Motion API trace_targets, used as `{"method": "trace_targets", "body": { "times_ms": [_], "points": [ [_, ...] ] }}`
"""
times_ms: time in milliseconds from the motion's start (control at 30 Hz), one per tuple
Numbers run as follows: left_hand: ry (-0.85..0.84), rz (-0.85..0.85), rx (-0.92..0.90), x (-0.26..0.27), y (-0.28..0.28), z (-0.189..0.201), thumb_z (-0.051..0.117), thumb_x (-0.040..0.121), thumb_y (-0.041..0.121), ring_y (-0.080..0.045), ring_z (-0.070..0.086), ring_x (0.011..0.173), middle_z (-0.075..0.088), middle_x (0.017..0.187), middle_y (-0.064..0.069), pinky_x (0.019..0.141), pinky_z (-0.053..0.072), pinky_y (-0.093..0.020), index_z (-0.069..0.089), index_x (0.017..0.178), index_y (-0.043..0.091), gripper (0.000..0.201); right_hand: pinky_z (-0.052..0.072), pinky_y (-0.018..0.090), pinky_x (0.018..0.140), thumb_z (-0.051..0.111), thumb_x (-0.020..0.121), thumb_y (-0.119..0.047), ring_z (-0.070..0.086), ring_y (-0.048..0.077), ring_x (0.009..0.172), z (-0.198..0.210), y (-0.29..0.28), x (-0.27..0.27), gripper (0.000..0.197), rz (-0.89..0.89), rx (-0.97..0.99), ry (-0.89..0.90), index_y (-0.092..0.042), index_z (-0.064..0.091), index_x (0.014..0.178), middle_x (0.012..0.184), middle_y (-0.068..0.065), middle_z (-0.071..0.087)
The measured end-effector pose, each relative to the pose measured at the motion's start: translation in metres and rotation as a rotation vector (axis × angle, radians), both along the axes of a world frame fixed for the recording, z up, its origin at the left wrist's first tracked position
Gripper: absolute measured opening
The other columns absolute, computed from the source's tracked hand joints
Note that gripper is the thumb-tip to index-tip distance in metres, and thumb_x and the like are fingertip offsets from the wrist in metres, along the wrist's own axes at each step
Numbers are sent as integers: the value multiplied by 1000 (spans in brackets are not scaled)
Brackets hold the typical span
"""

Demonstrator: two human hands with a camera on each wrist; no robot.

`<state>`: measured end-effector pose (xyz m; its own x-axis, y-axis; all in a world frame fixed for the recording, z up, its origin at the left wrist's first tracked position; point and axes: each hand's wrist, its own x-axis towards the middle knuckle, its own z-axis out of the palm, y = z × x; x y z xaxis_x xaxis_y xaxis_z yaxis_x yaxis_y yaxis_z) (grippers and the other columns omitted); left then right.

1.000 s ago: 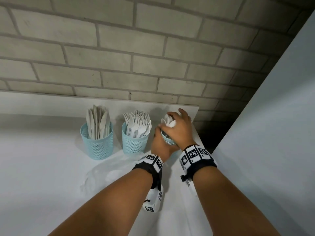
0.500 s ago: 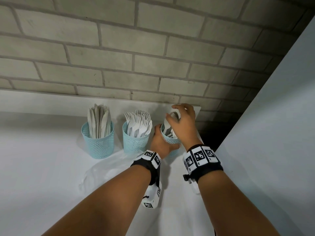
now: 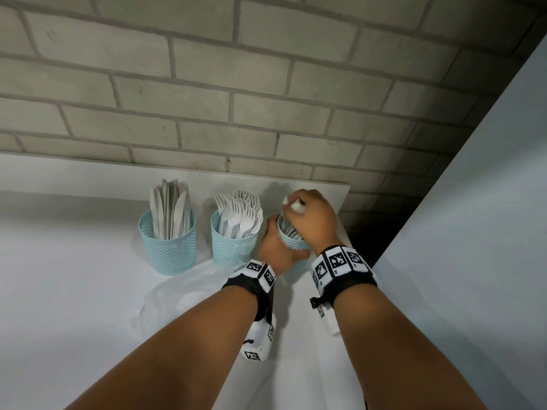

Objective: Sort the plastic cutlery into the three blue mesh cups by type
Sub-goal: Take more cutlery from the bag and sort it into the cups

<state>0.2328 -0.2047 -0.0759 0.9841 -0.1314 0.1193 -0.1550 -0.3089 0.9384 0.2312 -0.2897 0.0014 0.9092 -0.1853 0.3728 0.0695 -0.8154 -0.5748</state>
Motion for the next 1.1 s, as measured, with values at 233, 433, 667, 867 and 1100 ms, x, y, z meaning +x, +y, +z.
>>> {"method": "trace_targets", "body": {
  "times_ms": [233, 433, 667, 867, 1100],
  "points": [
    [-1, -16, -38, 1, -1, -3, 89, 53, 25, -20, 54, 119, 54, 128, -5, 102, 43, -31, 29, 136, 10, 103, 42, 44, 98, 55, 75, -70, 42, 30, 124, 6, -1, 7, 78, -52, -178, 175, -34, 31, 141, 137, 6, 47],
    [-22, -7, -7, 1, 0, -3, 88, 55, 26, -24, 59, 111, 59, 121, -10, 95, 48, -40, 30, 134, 8, 100, 38, 28, 73, 60, 81, -38, 47, 29, 107, 6, 7, 13, 31, 11, -282, 199, -23, 58, 107, 114, 2, 57],
    [2, -49, -47, 5, 1, -8, 88, 52, 22, -20, 59, 108, 56, 120, -4, 92, 51, -35, 29, 130, 15, 98, 47, 30, 64, 64, 74, -26, 55, 23, 77, 2, -6, 5, 12, 66, -77, 4, -19, 56, 80, 78, -1, 59],
    [-17, -58, -85, 5, 2, -6, 88, 55, 17, -16, 56, 110, 54, 123, -4, 91, 47, -26, 30, 133, 12, 97, 47, 28, 79, 61, 82, -29, 57, 17, 87, 11, -18, 12, 15, 0, 19, 24, -20, 65, 93, 93, -2, 61],
    [-7, -83, -76, 5, 2, -7, 88, 55, 15, -20, 56, 112, 55, 123, -7, 96, 47, -31, 27, 132, 10, 99, 44, 32, 89, 55, 85, -47, 44, 23, 116, 2, -10, 14, 42, 40, -215, 138, -30, 57, 123, 119, -5, 60]
  ]
}}
